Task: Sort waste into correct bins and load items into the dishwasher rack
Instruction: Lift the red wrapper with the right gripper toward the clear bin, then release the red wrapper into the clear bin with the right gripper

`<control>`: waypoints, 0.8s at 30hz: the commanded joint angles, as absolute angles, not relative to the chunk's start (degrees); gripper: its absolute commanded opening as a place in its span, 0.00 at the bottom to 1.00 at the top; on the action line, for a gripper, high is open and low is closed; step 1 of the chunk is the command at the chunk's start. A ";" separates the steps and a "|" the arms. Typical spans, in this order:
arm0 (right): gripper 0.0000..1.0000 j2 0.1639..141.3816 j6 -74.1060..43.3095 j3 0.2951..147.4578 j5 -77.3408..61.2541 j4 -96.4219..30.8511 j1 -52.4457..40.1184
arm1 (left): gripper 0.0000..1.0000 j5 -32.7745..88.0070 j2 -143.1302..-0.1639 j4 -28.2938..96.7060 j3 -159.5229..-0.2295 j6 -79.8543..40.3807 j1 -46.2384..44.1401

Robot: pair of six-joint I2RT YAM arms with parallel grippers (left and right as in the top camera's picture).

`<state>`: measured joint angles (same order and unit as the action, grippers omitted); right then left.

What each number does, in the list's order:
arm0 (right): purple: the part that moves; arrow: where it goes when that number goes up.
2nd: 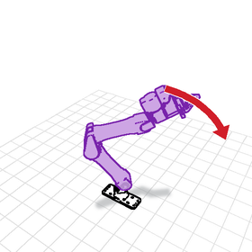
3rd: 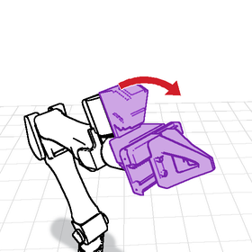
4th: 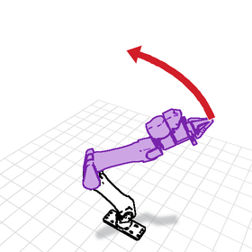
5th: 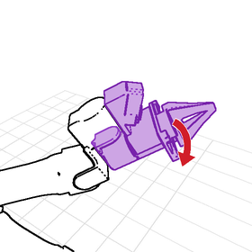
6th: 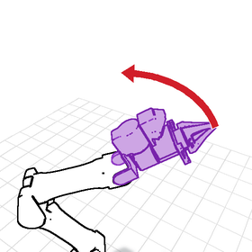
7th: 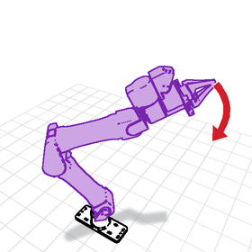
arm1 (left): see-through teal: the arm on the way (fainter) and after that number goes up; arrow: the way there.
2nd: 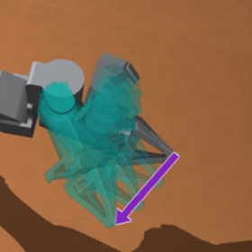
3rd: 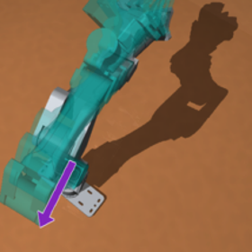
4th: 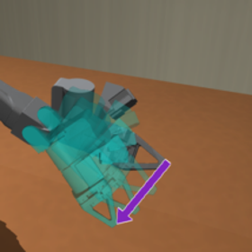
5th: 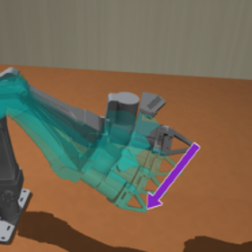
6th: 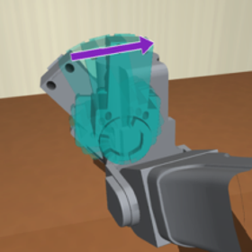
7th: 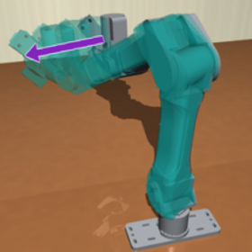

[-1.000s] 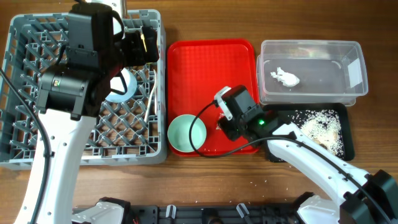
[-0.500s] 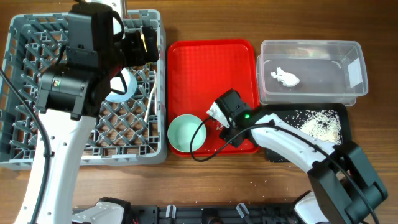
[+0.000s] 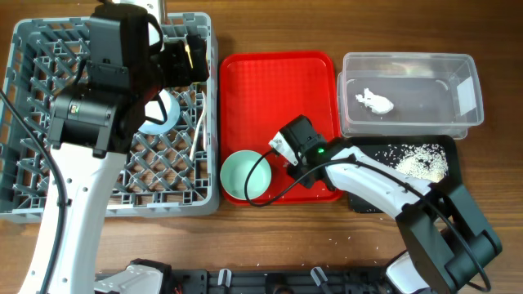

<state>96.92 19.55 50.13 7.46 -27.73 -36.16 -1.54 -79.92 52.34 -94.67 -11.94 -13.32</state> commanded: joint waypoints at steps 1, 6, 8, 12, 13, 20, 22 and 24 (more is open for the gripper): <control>0.36 99.33 19.29 49.36 3.62 -28.14 -35.92 | 1.00 -0.89 -79.92 52.18 -94.63 -12.67 -12.99; 0.04 99.33 19.22 49.39 2.81 -28.10 -35.92 | 1.00 -0.89 -79.92 52.18 -94.63 -12.67 -12.99; 0.04 99.09 18.24 49.78 2.96 -27.94 -35.92 | 1.00 -0.89 -79.92 52.18 -94.63 -12.67 -12.99; 0.04 94.19 10.07 55.72 7.38 -28.73 -35.92 | 1.00 -0.89 -79.92 52.18 -94.63 -12.67 -12.99; 0.04 92.14 8.03 58.06 10.81 -28.34 -35.92 | 1.00 -0.89 -79.92 52.18 -94.63 -12.67 -12.99; 0.04 83.94 1.06 60.53 35.68 -10.41 -28.69 | 1.00 -0.89 -79.92 52.18 -94.63 -12.67 -12.99; 0.04 84.14 0.89 60.49 29.89 -10.55 -20.45 | 1.00 -0.89 -79.92 52.18 -94.63 -12.67 -12.99; 0.04 84.16 -3.16 60.49 23.88 -10.35 -12.49 | 1.00 -0.89 -79.92 52.18 -94.63 -12.67 -12.99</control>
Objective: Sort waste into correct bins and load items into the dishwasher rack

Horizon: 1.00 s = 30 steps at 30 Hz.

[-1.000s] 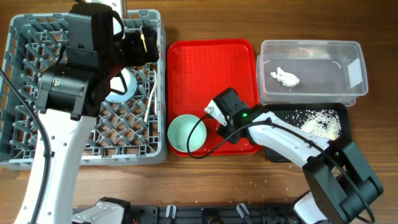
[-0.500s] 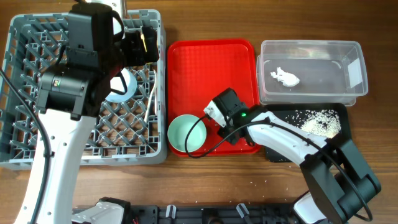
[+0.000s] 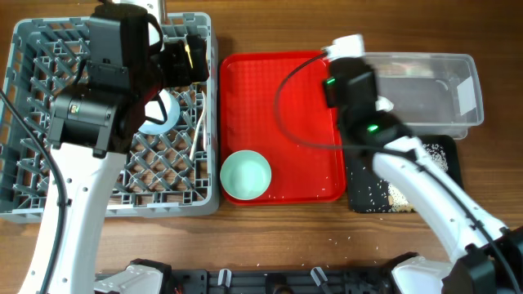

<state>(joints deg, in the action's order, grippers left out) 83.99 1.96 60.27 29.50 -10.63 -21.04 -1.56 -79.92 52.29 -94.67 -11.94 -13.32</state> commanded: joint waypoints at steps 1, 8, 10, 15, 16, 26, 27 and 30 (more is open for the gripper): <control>0.04 84.16 -3.88 60.49 19.07 -9.80 -8.54 | 1.00 -0.89 -79.92 52.18 -94.63 -12.67 -12.99; 0.04 91.07 -18.39 60.40 8.47 -10.96 4.54 | 1.00 -0.89 -79.92 52.18 -94.63 -12.67 -12.99; 0.04 92.47 -18.98 60.42 9.56 -11.35 4.51 | 1.00 -0.89 -79.92 52.18 -94.63 -12.67 -12.99; 0.16 94.32 -25.43 60.31 18.00 -13.39 4.54 | 1.00 -0.89 -79.92 52.18 -94.63 -12.67 -12.99; 0.26 94.32 -25.45 60.31 18.00 -13.63 4.54 | 1.00 -0.89 -79.92 52.18 -94.63 -12.67 -12.99; 1.00 84.77 16.58 60.80 -3.18 -13.61 4.51 | 1.00 -0.89 -79.92 52.18 -94.63 -12.67 -12.99; 1.00 84.53 17.54 60.80 -3.11 -13.52 4.51 | 1.00 -0.89 -79.92 52.18 -94.63 -12.67 -12.99; 1.00 84.58 17.96 60.64 -3.14 -13.72 4.51 | 1.00 -0.89 -79.92 52.18 -94.63 -12.67 -12.99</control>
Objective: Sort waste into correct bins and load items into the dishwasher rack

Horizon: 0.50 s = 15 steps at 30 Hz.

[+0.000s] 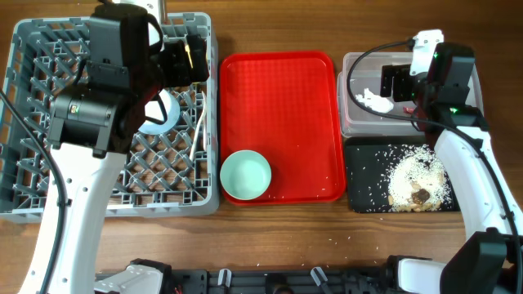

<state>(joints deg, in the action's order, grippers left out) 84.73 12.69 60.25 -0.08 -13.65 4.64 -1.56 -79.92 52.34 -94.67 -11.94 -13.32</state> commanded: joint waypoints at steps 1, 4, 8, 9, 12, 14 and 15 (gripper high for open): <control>1.00 84.58 17.96 60.64 -3.14 -13.72 4.51 | 1.00 -0.89 -79.92 52.18 -94.63 -12.67 -12.99; 1.00 84.60 17.96 60.64 -3.14 -13.72 4.51 | 1.00 -0.89 -79.92 52.18 -94.63 -12.67 -12.99; 1.00 84.58 17.96 60.64 -3.14 -13.74 4.51 | 1.00 -0.89 -79.92 52.18 -94.63 -12.67 -12.99; 1.00 84.60 17.96 60.64 -3.14 -13.72 4.51 | 1.00 -0.89 -79.92 52.18 -94.63 -12.67 -12.99; 1.00 84.60 17.96 60.64 -3.14 -13.72 4.51 | 1.00 -0.89 -79.92 52.18 -94.63 -12.67 -12.99; 1.00 84.60 17.93 60.62 -3.16 -13.74 4.51 | 1.00 -0.89 -79.92 52.18 -94.63 -12.67 -12.99; 1.00 84.18 17.96 60.40 -3.16 -13.91 4.51 | 1.00 -0.89 -79.92 52.18 -94.63 -12.67 -12.99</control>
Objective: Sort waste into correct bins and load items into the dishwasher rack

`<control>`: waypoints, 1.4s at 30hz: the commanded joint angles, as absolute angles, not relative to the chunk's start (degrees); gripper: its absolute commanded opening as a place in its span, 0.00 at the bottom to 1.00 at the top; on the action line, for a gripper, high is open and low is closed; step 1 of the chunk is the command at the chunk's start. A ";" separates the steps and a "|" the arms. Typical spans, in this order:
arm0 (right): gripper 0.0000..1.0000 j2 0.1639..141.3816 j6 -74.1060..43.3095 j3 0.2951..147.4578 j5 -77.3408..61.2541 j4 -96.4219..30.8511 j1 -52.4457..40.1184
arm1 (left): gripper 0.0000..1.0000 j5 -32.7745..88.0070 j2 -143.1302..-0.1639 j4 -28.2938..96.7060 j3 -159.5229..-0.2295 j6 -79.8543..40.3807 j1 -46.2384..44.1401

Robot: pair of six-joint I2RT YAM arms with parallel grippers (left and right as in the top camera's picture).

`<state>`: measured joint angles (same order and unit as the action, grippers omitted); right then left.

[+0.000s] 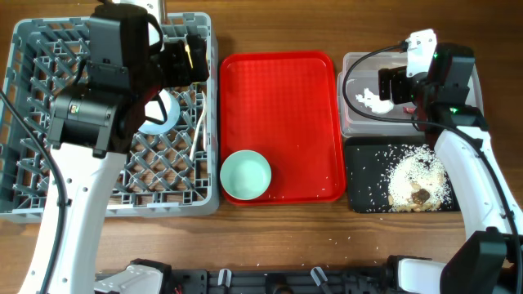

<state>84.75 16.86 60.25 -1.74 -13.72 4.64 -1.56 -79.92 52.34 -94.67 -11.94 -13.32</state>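
A mint-green bowl (245, 175) stands upright in the near left corner of the red tray (282, 98). The grey dishwasher rack (49, 122) fills the left side. It holds a pale blue-and-white dish (160, 113) and a thin light utensil (198, 135). My left gripper (193, 55) hovers over the rack's far right corner; its jaws are too dark to read. My right gripper (391, 84) hangs over the clear plastic bin (458, 73), beside a white crumpled scrap (372, 101), fingers apart with nothing between them.
A black tray (364, 175) with scattered rice and a brown lump (420, 195) lies in front of the clear bin. The left arm's body covers much of the rack's middle. A few rice grains dot the wooden table near the front edge.
My right gripper has shifted slightly left over the clear bin, nearer the white scrap. The bowl, the rack and the left arm stay as they were.
My right gripper was low on the red tray just right of the green bowl. Then it was up at the far edge between tray and clear bin. Later it stood over the clear bin, where it is now. The bowl never moved; the left arm stayed still.
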 commanded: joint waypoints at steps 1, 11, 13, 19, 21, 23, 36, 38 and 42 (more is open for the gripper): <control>1.00 83.48 17.96 60.34 -3.11 -14.20 4.51 | 1.00 -0.89 -79.94 52.21 -94.63 -12.67 -12.99; 1.00 48.18 17.96 53.54 -3.11 -16.93 4.47 | 1.00 -0.89 -79.92 52.18 -94.63 -12.67 -12.99; 1.00 40.73 18.00 53.52 -3.11 -19.90 4.47 | 1.00 -0.89 -79.92 52.18 -94.63 -12.67 -12.99; 1.00 23.14 16.80 49.52 -8.36 -20.16 4.36 | 1.00 -0.89 -79.92 52.18 -94.63 -12.67 -12.99; 1.00 16.86 12.93 43.75 -9.15 -16.32 4.27 | 1.00 -0.89 -79.92 52.18 -94.63 -12.67 -12.99; 1.00 10.33 10.59 34.65 -9.13 -7.88 2.55 | 1.00 -0.89 -79.92 52.18 -94.63 -12.67 -12.99; 1.00 0.14 -3.42 0.25 -7.18 17.41 -1.48 | 1.00 -0.89 -79.92 52.18 -94.63 -12.67 -12.99; 1.00 0.14 -2.76 0.25 -7.14 9.65 -1.50 | 1.00 -0.89 -79.92 52.18 -94.63 -12.67 -12.99; 1.00 0.14 -0.05 0.30 -6.02 0.16 -1.50 | 1.00 -0.89 -79.92 52.18 -94.63 -12.67 -12.99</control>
